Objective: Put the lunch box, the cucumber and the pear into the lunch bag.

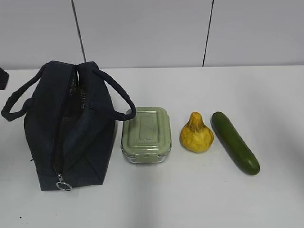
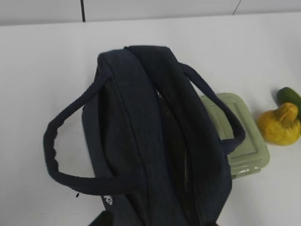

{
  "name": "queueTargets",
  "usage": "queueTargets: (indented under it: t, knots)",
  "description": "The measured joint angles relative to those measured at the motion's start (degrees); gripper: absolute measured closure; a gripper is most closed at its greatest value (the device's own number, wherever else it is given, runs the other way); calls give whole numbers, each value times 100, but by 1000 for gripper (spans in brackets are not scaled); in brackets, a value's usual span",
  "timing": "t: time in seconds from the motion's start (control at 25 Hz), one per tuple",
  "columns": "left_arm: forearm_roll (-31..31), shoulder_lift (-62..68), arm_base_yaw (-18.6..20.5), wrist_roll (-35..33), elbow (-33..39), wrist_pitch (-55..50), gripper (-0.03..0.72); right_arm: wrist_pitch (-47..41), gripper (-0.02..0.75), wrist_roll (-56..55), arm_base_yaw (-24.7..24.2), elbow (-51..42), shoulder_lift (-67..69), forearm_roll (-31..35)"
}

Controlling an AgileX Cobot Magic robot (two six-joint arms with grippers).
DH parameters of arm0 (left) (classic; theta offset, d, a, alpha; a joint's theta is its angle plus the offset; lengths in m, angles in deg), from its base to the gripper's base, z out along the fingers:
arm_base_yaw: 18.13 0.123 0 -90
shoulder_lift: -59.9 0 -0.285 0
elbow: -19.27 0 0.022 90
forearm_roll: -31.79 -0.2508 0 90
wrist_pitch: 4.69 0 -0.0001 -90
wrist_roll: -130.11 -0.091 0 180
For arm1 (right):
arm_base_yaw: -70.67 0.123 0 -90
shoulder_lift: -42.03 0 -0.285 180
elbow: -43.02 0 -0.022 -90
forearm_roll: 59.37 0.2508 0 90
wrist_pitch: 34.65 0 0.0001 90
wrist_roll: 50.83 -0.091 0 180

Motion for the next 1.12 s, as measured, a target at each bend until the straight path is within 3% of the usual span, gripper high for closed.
queueTargets:
  t: [0.24, 0.6, 0.68, 0.8, 0.84, 1.12]
  knots:
    - [47, 874, 0, -42, -51, 176, 323, -105, 309, 573, 4, 487, 1344, 776]
    - [-40, 1744, 0, -42, -63, 512, 325, -105, 309, 893, 4, 1218, 2577, 981]
    - [-40, 1976, 0, -42, -63, 519, 374, -105, 309, 1026, 4, 1349, 2774, 1154]
    - [-35, 2259, 0, -82, -63, 582, 601, -109, 309, 1244, 4, 1500, 3033, 1393]
    - [-30, 2315, 0, -104, -63, 616, 638, -136, 309, 1294, 4, 1565, 3121, 1429]
    - [-30, 2349, 0, -126, -63, 715, 673, -584, 309, 1398, 4, 2017, 4120, 1490]
